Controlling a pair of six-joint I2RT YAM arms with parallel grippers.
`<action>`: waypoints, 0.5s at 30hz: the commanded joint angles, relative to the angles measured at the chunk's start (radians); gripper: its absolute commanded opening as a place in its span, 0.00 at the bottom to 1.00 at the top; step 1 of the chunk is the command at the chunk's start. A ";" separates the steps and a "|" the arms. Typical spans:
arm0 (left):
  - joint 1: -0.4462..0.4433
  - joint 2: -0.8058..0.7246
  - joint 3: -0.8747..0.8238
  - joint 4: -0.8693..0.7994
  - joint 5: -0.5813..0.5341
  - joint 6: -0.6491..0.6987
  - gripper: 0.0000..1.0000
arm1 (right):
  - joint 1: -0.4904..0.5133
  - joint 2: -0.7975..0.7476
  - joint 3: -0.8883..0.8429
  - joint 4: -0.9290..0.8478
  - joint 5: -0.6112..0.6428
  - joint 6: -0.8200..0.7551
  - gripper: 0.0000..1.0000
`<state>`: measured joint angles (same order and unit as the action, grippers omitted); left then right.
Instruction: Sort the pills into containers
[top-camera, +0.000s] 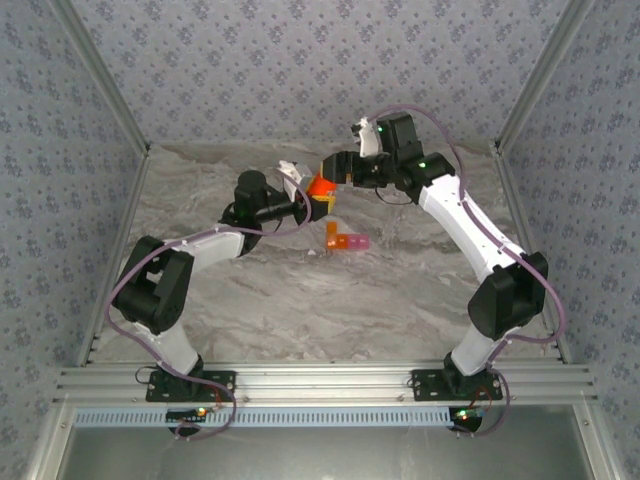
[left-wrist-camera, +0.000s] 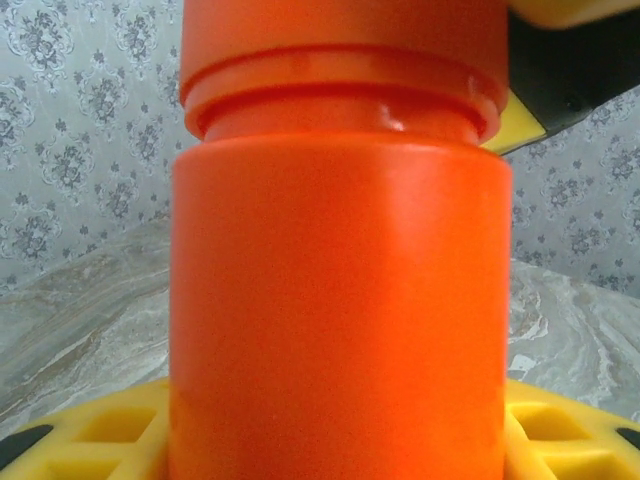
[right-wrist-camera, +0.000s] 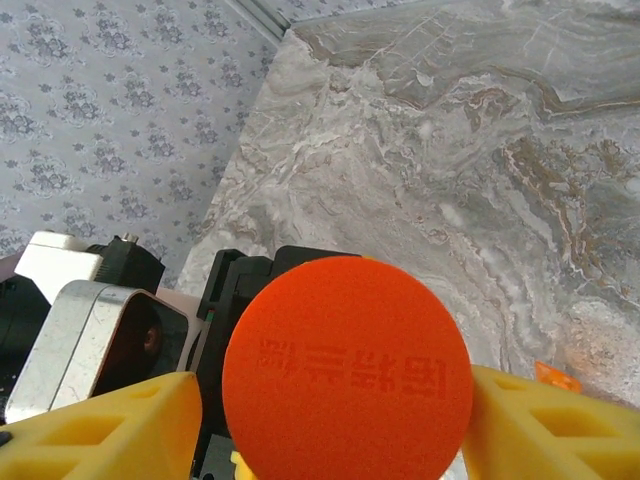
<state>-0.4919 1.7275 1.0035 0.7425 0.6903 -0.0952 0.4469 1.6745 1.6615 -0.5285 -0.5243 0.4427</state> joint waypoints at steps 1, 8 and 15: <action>-0.006 -0.020 0.002 0.066 -0.007 0.000 0.00 | 0.009 -0.004 0.027 -0.050 -0.053 -0.014 0.77; -0.005 -0.020 0.002 0.060 0.008 0.007 0.00 | -0.030 -0.041 0.029 -0.068 -0.098 -0.056 0.85; 0.000 -0.017 0.018 0.041 0.070 0.005 0.00 | -0.116 -0.090 0.029 -0.136 -0.228 -0.164 0.90</action>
<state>-0.4919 1.7275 1.0035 0.7559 0.7052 -0.0952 0.3584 1.6306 1.6615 -0.6067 -0.6598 0.3592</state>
